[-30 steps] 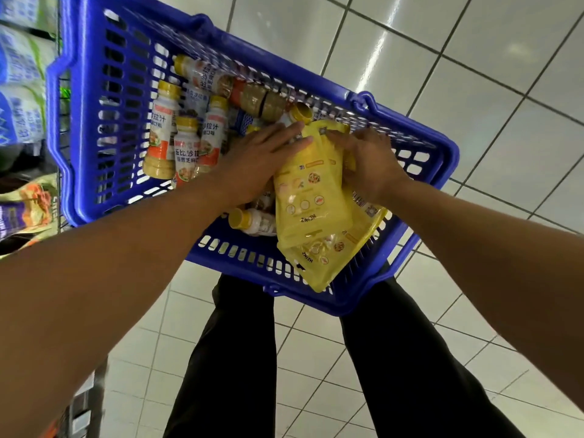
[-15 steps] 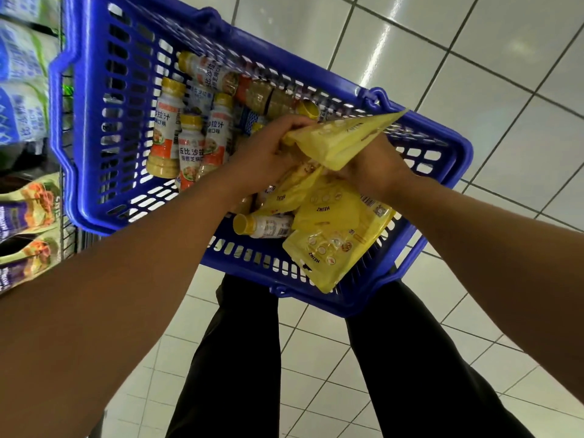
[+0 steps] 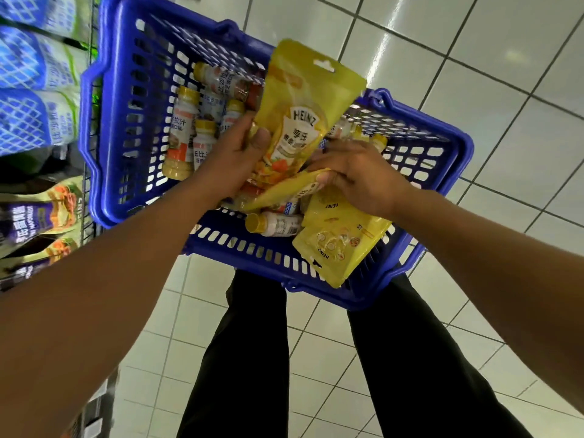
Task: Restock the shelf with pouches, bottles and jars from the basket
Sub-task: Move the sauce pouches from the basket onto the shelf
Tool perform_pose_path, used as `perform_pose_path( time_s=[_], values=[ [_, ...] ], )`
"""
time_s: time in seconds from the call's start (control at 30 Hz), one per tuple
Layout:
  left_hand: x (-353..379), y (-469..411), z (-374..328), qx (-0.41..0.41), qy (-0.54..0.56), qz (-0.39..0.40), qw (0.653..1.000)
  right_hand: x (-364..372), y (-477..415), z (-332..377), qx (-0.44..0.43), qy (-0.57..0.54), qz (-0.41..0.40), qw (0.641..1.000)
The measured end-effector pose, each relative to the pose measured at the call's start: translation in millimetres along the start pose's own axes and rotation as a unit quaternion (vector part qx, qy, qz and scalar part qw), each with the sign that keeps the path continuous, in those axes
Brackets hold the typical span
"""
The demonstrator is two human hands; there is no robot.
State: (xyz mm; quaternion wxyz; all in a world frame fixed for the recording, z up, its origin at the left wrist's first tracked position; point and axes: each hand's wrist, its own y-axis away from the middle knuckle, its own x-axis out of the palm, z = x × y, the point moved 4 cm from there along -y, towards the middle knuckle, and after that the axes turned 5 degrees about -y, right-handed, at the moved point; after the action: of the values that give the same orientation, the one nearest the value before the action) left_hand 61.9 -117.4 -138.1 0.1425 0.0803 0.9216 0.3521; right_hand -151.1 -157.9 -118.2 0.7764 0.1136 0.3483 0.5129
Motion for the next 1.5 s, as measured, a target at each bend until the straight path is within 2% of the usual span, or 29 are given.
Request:
perform_pose_path(
  time_s=[0.13, 0.23, 0.37, 0.47, 0.53, 0.57, 0.73, 0.93, 1.13, 1.3, 1.5],
  values=[
    [-16, 24, -7, -0.032, 0.104, -0.047, 0.993, -13, 28, 31, 0.114, -0.240, -0.022, 0.964],
    [-22, 44, -14, -0.057, 0.151, -0.059, 0.985, -24, 52, 60, 0.111, -0.371, -0.073, 0.919],
    [-27, 72, -40, -0.045, 0.213, -0.011, 0.976, -36, 84, 100, 0.135, -0.584, -0.138, 0.788],
    [-33, 105, -73, -0.052, 0.226, -0.017, 0.973, -42, 106, 135, 0.154, -0.695, -0.162, 0.683],
    [-40, 129, -99, -0.046, 0.228, -0.033, 0.972, -48, 121, 164, 0.156, -0.734, -0.169, 0.639],
    [-44, 142, -113, -0.037, 0.229, -0.039, 0.972, -51, 129, 179, 0.148, -0.742, -0.171, 0.631],
    [-68, 211, -186, 0.016, 0.225, -0.047, 0.973, -76, 170, 255, 0.098, -0.722, -0.206, 0.653],
    [-100, 287, -260, 0.036, 0.221, -0.069, 0.972, -113, 228, 328, 0.060, -0.693, -0.273, 0.665],
    [-112, 371, -328, 0.089, 0.234, -0.093, 0.964, -159, 288, 385, 0.011, -0.637, -0.307, 0.707],
    [-100, 439, -361, 0.132, 0.258, -0.172, 0.941, -186, 332, 424, -0.028, -0.597, -0.273, 0.754],
    [-77, 516, -368, 0.159, 0.296, -0.278, 0.900, -200, 370, 455, -0.075, -0.555, -0.179, 0.809]
  ],
)
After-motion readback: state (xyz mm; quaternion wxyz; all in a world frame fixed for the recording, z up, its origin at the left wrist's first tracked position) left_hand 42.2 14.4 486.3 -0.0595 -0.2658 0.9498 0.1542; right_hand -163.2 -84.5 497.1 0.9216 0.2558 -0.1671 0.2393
